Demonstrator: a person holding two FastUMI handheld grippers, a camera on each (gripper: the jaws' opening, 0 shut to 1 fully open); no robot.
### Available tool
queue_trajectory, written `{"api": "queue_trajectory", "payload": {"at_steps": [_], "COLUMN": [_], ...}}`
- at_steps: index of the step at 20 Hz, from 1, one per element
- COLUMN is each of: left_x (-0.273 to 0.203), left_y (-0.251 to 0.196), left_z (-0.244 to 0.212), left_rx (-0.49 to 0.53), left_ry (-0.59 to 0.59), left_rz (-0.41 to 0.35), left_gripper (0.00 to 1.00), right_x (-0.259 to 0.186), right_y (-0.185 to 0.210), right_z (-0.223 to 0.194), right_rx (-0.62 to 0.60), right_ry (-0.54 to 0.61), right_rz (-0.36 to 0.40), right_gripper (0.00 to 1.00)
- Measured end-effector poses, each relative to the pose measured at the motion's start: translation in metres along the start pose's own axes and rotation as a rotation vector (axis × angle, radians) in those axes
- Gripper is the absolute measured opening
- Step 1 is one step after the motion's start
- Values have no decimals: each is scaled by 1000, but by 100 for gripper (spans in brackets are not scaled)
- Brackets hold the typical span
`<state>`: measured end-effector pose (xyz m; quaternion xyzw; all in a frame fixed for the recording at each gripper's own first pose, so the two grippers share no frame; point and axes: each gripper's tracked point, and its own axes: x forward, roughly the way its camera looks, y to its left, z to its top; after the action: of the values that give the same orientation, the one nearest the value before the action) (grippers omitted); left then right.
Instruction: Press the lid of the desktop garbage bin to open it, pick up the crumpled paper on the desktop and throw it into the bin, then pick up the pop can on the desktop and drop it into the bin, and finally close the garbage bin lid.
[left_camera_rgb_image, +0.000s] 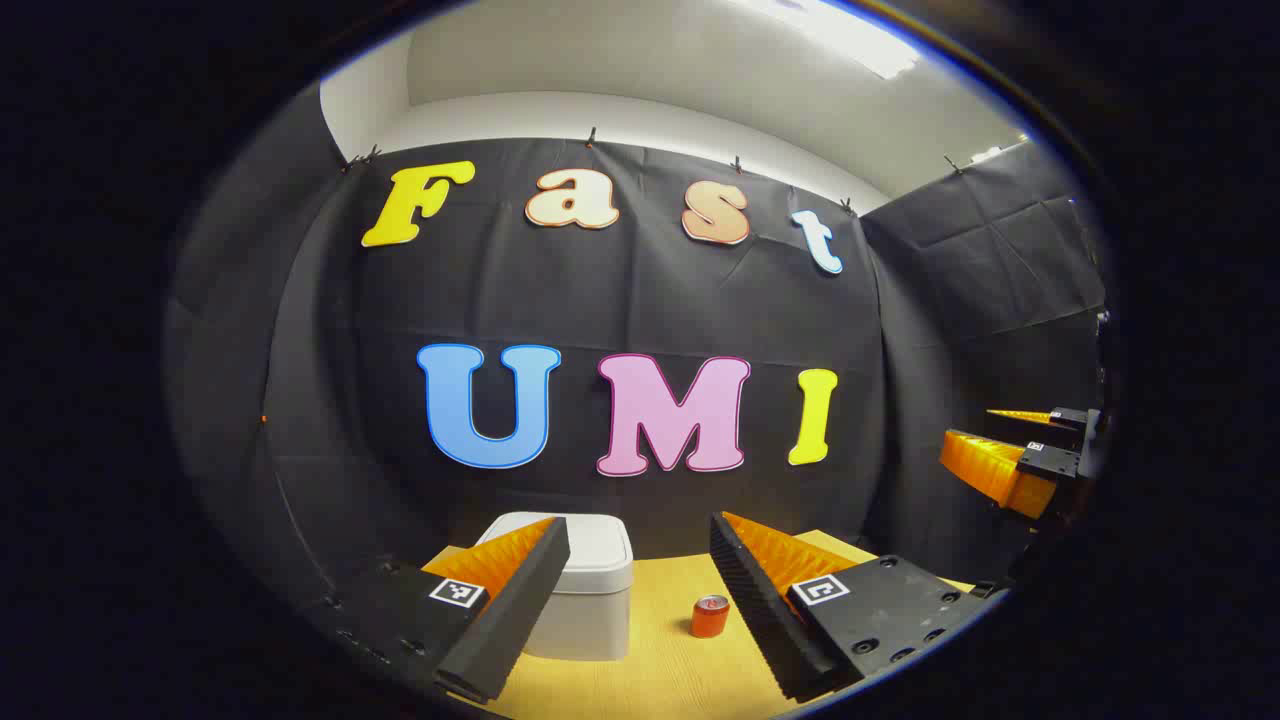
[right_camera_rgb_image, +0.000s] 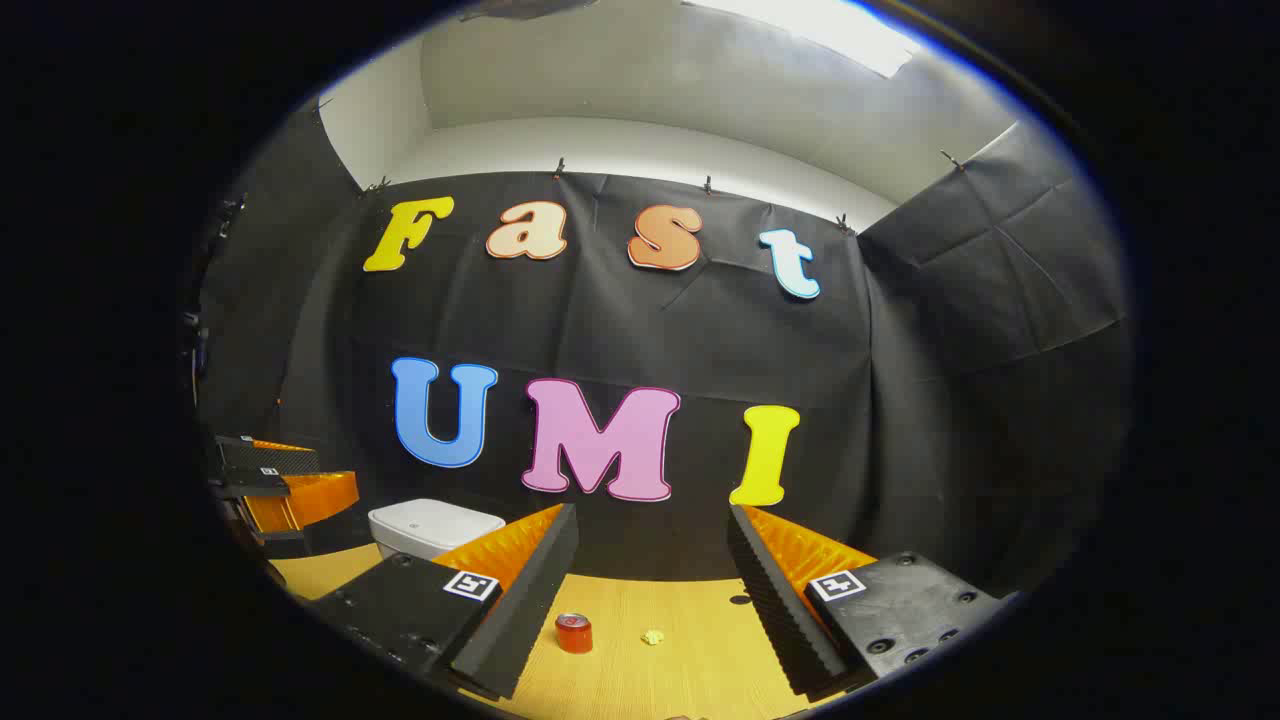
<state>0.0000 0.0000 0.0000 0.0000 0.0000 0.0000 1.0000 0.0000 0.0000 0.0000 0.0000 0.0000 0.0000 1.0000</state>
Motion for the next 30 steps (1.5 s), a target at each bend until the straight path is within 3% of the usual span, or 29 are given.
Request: {"api": "queue_trajectory", "payload": {"at_steps": [15, 27, 30], "left_x": [19, 49, 68], "left_y": [14, 40, 49], "left_z": [1, -17, -23], "left_rx": [24, -8, 10], "left_ry": [-3, 44, 60], "left_rz": [-5, 63, 78], "left_gripper": [95, 95, 89], "right_x": [26, 50, 59], "right_y": [27, 42, 45], "right_z": [2, -20, -32], "right_rx": [20, 8, 12], "right_ry": [-11, 23, 47], "right_rz": [42, 84, 100], "right_gripper": [96, 96, 96]}}
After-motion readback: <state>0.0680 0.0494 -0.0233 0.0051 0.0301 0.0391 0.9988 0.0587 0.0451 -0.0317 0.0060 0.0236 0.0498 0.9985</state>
